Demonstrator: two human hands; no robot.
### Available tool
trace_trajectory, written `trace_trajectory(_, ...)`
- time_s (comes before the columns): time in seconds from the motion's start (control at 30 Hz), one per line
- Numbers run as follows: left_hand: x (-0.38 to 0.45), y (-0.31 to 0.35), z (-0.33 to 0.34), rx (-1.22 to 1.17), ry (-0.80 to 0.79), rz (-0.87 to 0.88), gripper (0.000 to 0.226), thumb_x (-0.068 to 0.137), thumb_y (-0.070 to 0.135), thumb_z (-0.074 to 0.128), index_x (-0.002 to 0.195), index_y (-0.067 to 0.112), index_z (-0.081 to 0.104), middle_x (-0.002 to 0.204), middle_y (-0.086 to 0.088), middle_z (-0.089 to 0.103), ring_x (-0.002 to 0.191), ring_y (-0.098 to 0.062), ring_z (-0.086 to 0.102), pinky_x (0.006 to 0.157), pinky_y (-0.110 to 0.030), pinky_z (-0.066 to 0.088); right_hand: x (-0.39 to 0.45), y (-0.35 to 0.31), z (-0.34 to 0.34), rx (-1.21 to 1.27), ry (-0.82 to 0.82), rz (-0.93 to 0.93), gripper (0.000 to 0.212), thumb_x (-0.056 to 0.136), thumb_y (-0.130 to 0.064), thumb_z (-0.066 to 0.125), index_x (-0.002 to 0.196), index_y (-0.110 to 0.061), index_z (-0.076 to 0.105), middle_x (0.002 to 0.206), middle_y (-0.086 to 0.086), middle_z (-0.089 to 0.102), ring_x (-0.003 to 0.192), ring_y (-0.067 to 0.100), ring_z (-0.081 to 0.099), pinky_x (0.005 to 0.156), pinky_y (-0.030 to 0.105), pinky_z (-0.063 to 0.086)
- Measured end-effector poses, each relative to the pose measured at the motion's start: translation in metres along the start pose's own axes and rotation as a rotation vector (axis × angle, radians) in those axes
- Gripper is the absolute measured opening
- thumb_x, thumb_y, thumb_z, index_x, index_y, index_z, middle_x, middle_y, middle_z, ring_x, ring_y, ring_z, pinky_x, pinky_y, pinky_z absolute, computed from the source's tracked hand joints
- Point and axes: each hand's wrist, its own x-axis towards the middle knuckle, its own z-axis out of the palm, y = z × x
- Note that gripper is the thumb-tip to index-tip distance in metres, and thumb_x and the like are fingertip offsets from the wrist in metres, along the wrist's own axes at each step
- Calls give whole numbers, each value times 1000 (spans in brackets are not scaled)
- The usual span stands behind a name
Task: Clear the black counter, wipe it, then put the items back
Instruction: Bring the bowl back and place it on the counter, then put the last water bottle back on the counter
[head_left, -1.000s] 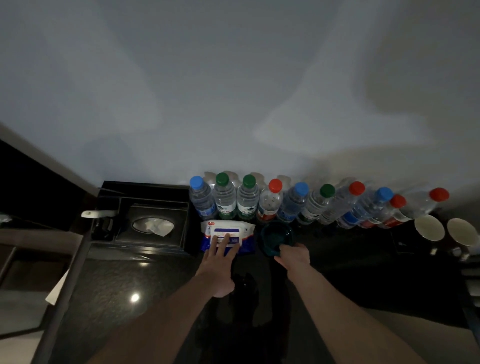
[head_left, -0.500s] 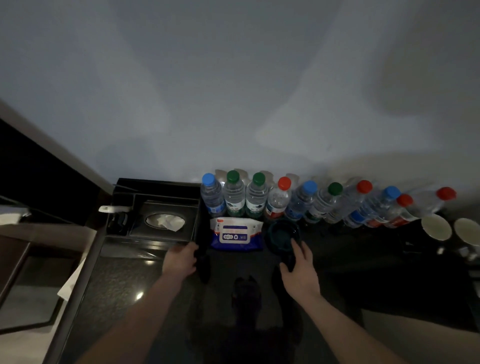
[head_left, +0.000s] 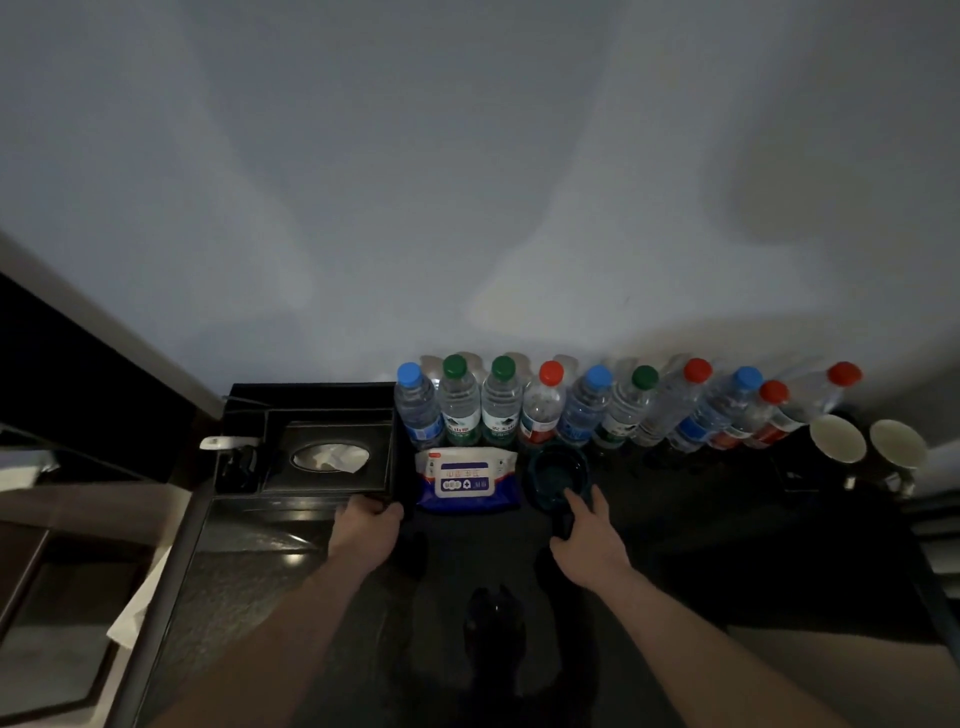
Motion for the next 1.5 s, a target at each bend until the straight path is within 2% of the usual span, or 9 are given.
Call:
trace_trajectory(0.1,-25,4,-14,146,-40,114,59,69,58,61,118,25,69,128,-5,60,97,-18,64,89,-35,54,-4,-1,-3,9,-24,15,89,95,-28,68,165,-31,15,173,3,-6,144,27,45,105,38,53)
trace_trajectory(0.17,-49,12,-24,178,-53,164,52,86,39,69,135,22,58,141,-6,47,98,-15,58,81,-25,47,-11,-2,-3,14,-19,1,90,94,-27,68,166,-30,13,173,3,-3,146,26,43,108,38,51)
trace_trajectory(0.3,-65,11,-29,94,-118,259,66,89,33,73,149,28,46,146,-7,47,87,-14,70,61,-24,54,-36,-7,-3,63,27,-31,97,93,-24,71,166,-29,8,173,1,-2,145,24,44,108,35,51)
trace_trajectory(0.43,-99,5,-37,158,-151,404,64,90,29,74,149,32,47,160,2,30,125,-17,58,91,-28,56,-73,-14,2,98,77,-70,97,93,-26,72,166,-33,8,173,-2,-1,140,22,50,106,37,53)
trace_trajectory(0.6,-140,-19,-52,388,-189,574,70,89,37,72,152,35,40,167,9,14,147,-17,35,116,-39,42,-130,-15,15,69,95,-135,93,94,-32,72,164,-36,13,173,-5,3,142,19,47,109,38,52)
trace_trajectory(0.8,-180,-81,-73,572,-192,685,71,89,42,69,153,39,37,168,9,13,149,-16,29,120,-36,35,-198,-15,33,46,91,-167,89,94,-36,72,164,-38,16,173,-6,6,154,20,28,121,39,39)
trace_trajectory(1.0,-214,-151,-91,591,-172,694,74,86,53,65,153,39,36,169,8,12,151,-16,26,122,-35,31,-249,-15,44,17,29,-221,83,95,-40,70,162,-40,21,172,-11,9,157,19,18,125,42,28)
trace_trajectory(1.3,-286,-240,-101,491,-49,573,74,79,58,61,149,40,42,166,12,18,148,-15,33,119,-28,32,-300,-16,82,-65,-160,-328,80,95,-42,70,161,-39,25,172,-11,9,158,17,16,126,40,26)
trace_trajectory(1.5,-316,-305,-140,426,-17,488,72,78,64,58,146,48,42,161,20,21,143,-14,42,114,-31,40,-337,-55,121,-162,-288,-387,80,94,-46,70,160,-43,25,172,-13,7,158,16,14,126,43,25)
